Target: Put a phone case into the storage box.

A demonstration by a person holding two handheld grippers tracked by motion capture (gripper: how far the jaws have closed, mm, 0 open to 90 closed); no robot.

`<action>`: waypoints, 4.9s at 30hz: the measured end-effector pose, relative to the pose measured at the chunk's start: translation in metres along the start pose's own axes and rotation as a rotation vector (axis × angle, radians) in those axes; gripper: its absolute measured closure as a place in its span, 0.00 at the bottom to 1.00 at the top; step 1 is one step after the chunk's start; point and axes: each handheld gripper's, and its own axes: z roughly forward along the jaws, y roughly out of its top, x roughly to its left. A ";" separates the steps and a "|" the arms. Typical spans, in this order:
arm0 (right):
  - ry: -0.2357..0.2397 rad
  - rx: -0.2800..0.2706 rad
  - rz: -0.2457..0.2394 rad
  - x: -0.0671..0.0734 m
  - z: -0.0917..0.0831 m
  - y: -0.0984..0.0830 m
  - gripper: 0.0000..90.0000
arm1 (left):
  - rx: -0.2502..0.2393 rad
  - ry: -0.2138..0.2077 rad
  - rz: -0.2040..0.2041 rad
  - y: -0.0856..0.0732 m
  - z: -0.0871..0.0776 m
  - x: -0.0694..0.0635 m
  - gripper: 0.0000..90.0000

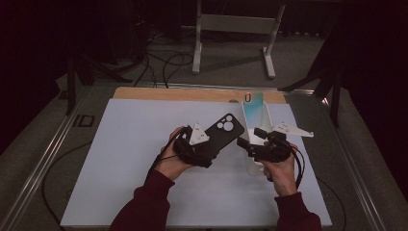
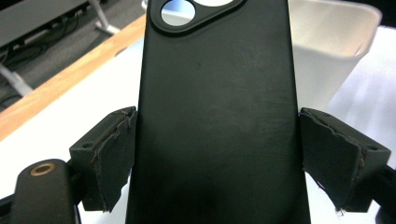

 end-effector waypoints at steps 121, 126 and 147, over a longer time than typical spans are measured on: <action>0.088 -0.083 -0.035 0.043 0.011 0.026 0.13 | -0.109 -0.274 -0.048 -0.009 0.009 -0.025 0.89; 0.070 -0.082 -0.032 0.044 0.009 0.026 0.15 | -0.106 -0.259 -0.052 -0.009 0.009 -0.024 0.89; 0.038 -0.098 -0.053 0.042 0.006 0.032 0.15 | -0.121 -0.136 -0.101 -0.008 -0.007 -0.009 0.13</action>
